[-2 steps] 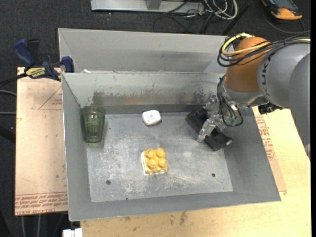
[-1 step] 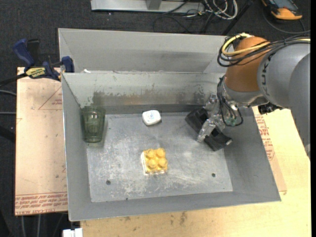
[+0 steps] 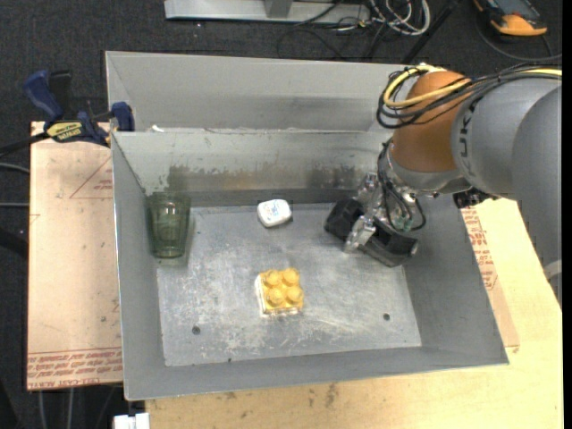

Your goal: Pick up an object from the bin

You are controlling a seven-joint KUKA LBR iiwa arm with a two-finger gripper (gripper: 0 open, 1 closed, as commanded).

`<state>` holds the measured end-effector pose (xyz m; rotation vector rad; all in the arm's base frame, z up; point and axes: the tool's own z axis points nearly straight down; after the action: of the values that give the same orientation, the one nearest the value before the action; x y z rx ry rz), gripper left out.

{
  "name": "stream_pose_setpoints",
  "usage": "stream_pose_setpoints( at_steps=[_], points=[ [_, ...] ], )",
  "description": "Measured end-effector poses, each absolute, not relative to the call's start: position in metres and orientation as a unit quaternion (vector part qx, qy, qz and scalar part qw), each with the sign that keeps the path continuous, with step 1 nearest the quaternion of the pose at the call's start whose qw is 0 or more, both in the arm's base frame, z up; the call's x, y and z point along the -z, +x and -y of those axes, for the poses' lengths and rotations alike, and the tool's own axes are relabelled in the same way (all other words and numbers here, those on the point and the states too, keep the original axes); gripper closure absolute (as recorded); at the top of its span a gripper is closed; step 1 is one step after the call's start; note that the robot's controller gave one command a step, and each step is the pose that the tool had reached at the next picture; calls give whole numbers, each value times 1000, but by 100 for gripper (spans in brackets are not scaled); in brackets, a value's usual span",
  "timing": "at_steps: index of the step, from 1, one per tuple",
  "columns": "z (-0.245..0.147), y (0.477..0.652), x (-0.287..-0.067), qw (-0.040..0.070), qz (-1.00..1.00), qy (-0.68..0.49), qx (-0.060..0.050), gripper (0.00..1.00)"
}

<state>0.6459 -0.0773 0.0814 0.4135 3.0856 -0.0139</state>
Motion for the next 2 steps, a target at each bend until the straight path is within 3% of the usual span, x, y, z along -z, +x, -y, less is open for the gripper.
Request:
stream_pose_setpoints(
  at_steps=[2],
  points=[
    [54,646,-82,13,-992,124,7,100]
  ],
)
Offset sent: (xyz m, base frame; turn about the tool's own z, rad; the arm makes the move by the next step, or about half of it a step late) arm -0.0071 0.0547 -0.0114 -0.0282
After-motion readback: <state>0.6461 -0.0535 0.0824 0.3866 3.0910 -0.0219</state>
